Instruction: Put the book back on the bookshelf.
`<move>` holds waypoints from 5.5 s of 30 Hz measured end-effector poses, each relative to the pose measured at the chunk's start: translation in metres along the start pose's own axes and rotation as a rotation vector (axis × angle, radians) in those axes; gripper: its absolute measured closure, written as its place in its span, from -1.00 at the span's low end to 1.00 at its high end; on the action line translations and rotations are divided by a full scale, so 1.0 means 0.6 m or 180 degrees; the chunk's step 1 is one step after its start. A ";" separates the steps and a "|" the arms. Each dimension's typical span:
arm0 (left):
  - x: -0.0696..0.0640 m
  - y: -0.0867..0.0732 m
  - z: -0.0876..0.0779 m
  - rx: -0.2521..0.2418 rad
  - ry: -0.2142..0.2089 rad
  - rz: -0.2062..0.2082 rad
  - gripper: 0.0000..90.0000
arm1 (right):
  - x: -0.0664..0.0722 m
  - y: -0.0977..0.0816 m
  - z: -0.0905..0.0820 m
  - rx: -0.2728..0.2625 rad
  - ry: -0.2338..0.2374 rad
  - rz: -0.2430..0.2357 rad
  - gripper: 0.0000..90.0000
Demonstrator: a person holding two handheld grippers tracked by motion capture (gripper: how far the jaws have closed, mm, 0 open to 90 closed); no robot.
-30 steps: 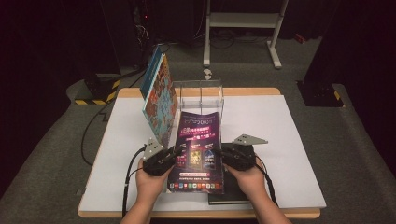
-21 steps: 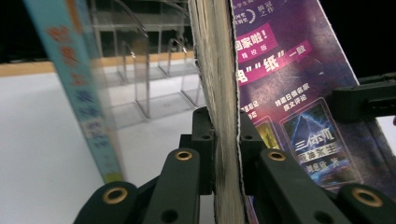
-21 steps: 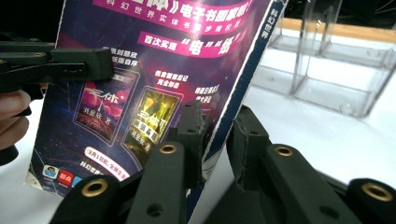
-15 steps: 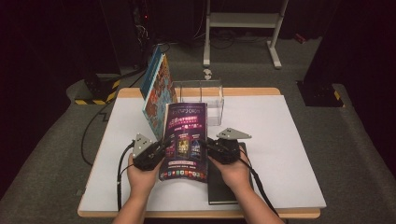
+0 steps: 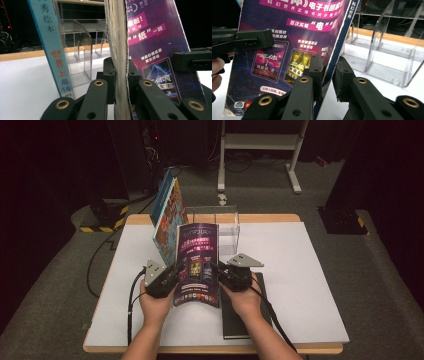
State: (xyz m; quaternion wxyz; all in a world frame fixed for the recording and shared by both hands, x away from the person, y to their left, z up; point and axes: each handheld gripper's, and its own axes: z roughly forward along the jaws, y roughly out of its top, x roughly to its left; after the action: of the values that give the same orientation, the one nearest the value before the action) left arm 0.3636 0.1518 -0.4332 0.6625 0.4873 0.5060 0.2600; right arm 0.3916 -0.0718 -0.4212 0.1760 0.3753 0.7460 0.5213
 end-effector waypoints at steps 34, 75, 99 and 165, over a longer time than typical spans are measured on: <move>0.012 -0.013 -0.036 -0.0078 -0.0118 0.0050 0.76 | 0.018 -0.033 -0.041 -0.0250 0.0097 -0.0073 0.80; 0.036 -0.034 -0.093 -0.0023 0.0254 0.0063 0.35 | 0.067 -0.044 -0.109 -0.0602 0.0361 -0.0393 0.82; -0.016 -0.079 0.014 0.0274 0.0046 -0.0078 0.47 | 0.067 -0.050 -0.118 -0.0642 0.0358 -0.0377 0.79; -0.156 0.024 -0.052 0.0089 -0.1105 -0.0179 -0.60 | 0.072 -0.072 -0.106 -0.0870 0.0049 -0.0375 0.77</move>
State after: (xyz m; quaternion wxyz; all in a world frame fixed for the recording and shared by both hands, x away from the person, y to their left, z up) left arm 0.3042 0.0910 -0.3813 0.7401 0.5196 0.4010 0.1462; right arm 0.3056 -0.0883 -0.4303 0.2500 0.2993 0.6901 0.6097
